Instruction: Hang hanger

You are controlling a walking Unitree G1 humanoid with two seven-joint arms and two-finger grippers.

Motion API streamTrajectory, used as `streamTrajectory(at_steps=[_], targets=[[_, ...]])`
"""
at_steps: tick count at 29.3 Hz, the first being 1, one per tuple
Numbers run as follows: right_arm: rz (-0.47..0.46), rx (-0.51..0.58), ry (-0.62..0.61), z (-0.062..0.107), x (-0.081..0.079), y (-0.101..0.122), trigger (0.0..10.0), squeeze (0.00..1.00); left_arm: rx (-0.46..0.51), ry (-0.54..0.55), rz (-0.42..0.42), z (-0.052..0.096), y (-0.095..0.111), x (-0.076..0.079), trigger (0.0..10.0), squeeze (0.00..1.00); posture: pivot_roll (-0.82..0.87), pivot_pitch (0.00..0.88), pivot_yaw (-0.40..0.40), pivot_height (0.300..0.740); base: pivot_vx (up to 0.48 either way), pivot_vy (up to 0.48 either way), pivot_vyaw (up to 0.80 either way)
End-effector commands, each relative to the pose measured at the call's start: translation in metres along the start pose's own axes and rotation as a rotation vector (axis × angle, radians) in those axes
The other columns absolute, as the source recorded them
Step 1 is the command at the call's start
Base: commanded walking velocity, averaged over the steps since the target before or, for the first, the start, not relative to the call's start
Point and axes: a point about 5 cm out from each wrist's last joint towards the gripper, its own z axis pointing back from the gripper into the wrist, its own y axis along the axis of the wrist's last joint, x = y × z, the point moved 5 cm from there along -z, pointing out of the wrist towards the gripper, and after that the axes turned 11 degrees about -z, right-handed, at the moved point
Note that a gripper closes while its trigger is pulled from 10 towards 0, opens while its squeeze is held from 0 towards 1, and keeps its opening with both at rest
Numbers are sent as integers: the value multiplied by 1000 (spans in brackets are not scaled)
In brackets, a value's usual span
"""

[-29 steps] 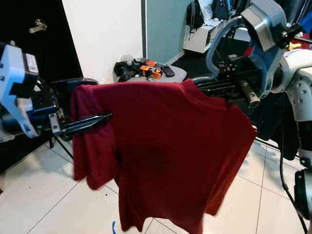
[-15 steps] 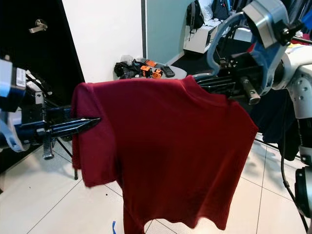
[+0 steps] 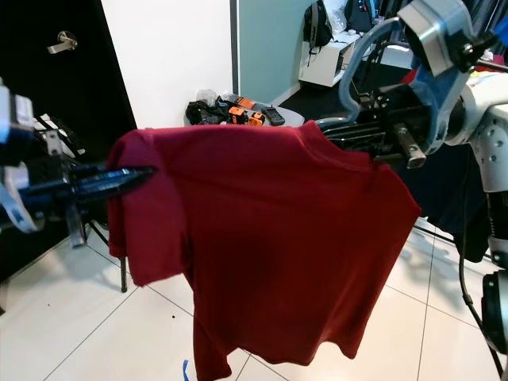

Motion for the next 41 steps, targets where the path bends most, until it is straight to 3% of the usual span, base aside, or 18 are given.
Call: streamTrajectory(at_steps=[1, 2, 8, 17, 18, 19, 20, 21, 22, 24, 25, 26, 27, 32, 35, 37, 38, 41], targets=[[-2, -44, -32, 5, 2, -6, 10000, 0, -7, 98, -52, 13, 8, -23, 0, 0, -62, 0, -46, 740, 0, 0, 0], [-17, -60, -47, 6, 5, -12, 10000, 0, -3, 161, -64, 23, 13, -37, 0, 0, -61, 0, -46, 740, 0, 0, 0], [-39, -96, -67, 7, 8, -22, 10000, 0, 20, 248, -59, 40, 19, -53, 0, 0, -60, 0, -50, 740, 0, 0, 0], [-41, -106, -72, 6, 10, -24, 10000, 0, -17, 232, -20, 43, 4, -46, 0, 0, -62, 0, -52, 740, 0, 0, 0], [-39, -107, -72, 6, 10, -24, 10000, 0, -72, 134, 20, 38, -12, -26, 2157, 0, -65, 0, -53, 740, 0, 0, 0], [-39, -107, -72, 6, 10, -24, 10000, 0, -72, 134, 20, 38, -12, -26, 2157, 0, -65, 0, -53, 740, 0, 0, 0], [-39, -107, -69, 6, 10, -23, 10000, 0, -122, 7, 71, 29, -27, 3, 10000, 0, -66, 0, -53, 740, 0, 0, 0], [-39, -107, -69, 6, 10, -23, 10000, 0, -122, 7, 71, 29, -27, 3, 10000, 0, -66, 0, -53, 740, 0, 0, 0], [-38, -108, -65, 5, 10, -23, 10000, 0, -151, -98, 119, 23, -36, 29, 10000, 0, -66, 0, -54, 740, 0, 0, 0], [-38, -108, -65, 5, 10, -23, 10000, 0, -151, -98, 119, 23, -36, 29, 10000, 0, -66, 0, -54, 740, 0, 0, 0], [-37, -109, -58, 3, 10, -24, 10000, 0, -164, -178, 156, 18, -41, 49, 10000, 0, -66, 0, -54, 740, 0, 0, 0], [-37, -109, -58, 3, 10, -24, 10000, 0, -164, -178, 156, 18, -41, 49, 10000, 0, -66, 0, -54, 740, 0, 0, 0], [-37, -114, -39, -1, 8, -25, 10000, 0, -200, -223, 182, 14, -49, 60, 10000, 1000, -70, 0, -54, 740, 0, 0, 0], [-38, -121, -18, -5, 7, -26, 10000, 0, -260, -236, 166, 16, -57, 61, 10000, 1000, -73, 0, -52, 740, 0, 0, 0], [-55, -154, 24, -14, 3, -35, 10000, 0, -316, -191, 80, 26, -52, 38, 10000, 1000, -70, 0, -53, 740, 0, 0, 0], [-75, -191, 49, -21, 1, -47, 10000, 0, -251, -126, 9, 30, -23, 12, 10000, 1000, -66, 0, -53, 740, 0, 0, 0], [-89, -235, 75, -30, -1, -63, 10000, 0, -118, -113, -30, 30, 16, -2, 10000, 1000, -61, 0, -52, 740, 0, 0, 0], [-92, -245, 81, -32, -1, -66, 10000, 0, -86, -115, -38, 30, 24, -4, 10000, 1000, -61, 0, -52, 740, 0, 0, 0]])
